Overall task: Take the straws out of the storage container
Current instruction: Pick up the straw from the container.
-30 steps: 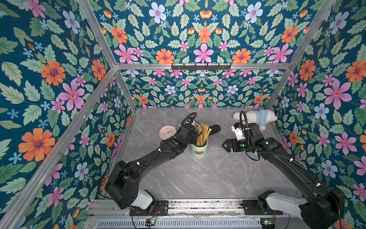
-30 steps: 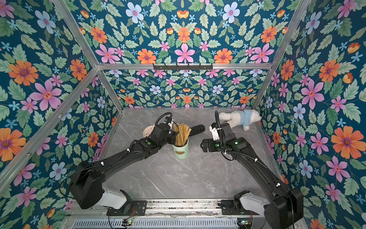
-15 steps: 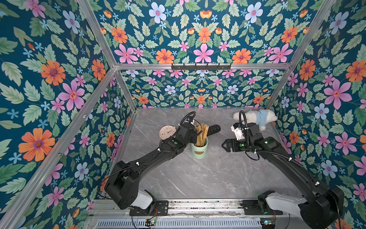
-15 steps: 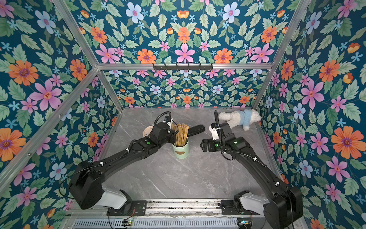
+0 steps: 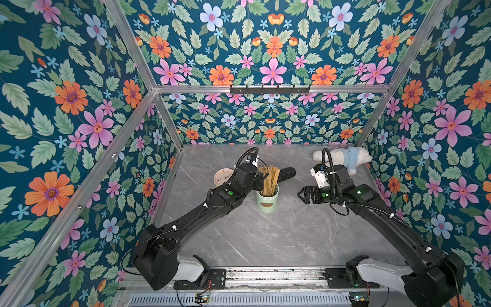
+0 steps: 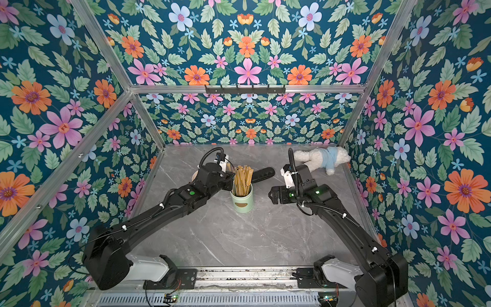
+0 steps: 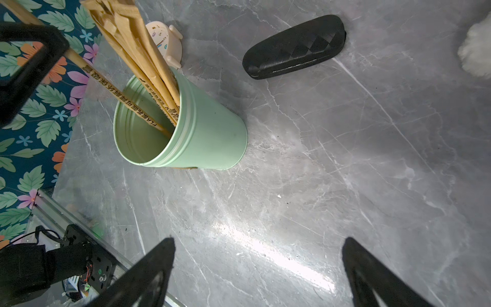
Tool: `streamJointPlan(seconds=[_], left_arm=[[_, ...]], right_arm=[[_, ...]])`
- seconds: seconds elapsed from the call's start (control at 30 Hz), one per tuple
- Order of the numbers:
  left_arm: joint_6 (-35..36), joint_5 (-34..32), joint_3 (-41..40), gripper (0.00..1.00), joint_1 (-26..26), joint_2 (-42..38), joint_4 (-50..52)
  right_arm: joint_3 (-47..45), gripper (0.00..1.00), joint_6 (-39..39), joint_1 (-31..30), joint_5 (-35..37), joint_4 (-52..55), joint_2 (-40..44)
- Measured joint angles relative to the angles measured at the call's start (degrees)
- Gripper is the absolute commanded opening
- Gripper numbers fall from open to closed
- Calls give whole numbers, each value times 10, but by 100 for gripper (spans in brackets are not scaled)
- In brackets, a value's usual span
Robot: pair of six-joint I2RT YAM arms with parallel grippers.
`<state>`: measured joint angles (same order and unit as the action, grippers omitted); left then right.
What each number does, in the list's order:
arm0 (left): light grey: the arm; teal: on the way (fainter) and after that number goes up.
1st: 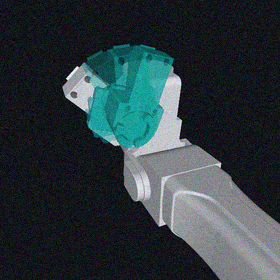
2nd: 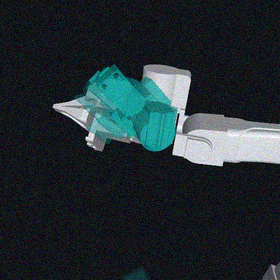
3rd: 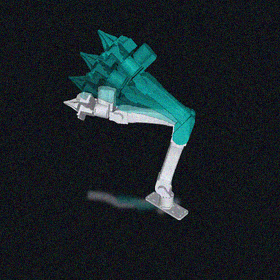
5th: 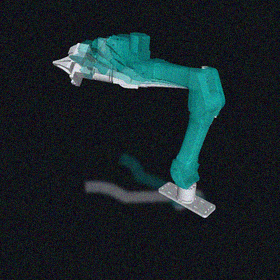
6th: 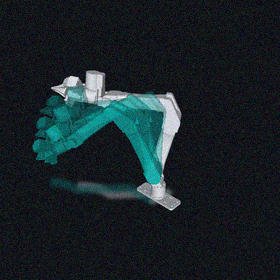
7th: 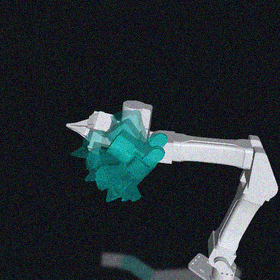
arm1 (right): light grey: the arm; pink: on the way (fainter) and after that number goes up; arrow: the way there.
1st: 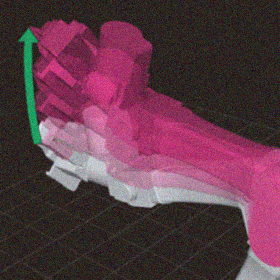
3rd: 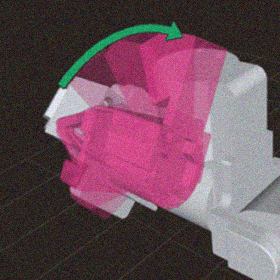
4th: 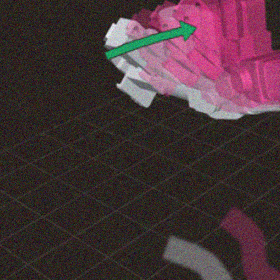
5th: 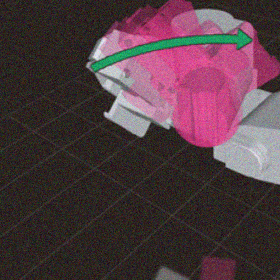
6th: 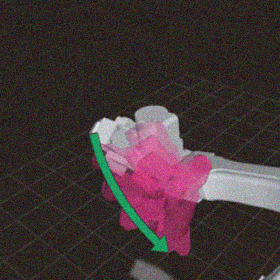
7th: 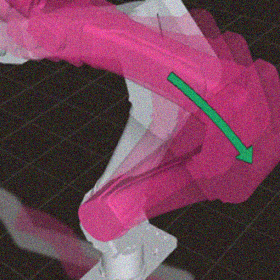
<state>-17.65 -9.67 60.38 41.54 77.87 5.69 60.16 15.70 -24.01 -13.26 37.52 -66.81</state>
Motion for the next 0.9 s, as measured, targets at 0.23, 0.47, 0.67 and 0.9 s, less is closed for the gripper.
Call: streamJointPlan(seconds=[0.23, 0.47, 0.67, 0.9], left_arm=[[0, -1, 40, 8, 1, -39, 46], [15, -22, 146, 8, 1, -74, 128], [28, -47, 260, 8, 1, -59, 240], [18, -58, 322, 8, -4, 0, 410]], right_arm=[[0, 99, 0, -1, 0, 0, 6], [0, 99, 0, -1, 0, 2, 14], [0, 99, 0, -1, 0, 3, 17], [0, 99, 0, -2, 0, 3, 17]])
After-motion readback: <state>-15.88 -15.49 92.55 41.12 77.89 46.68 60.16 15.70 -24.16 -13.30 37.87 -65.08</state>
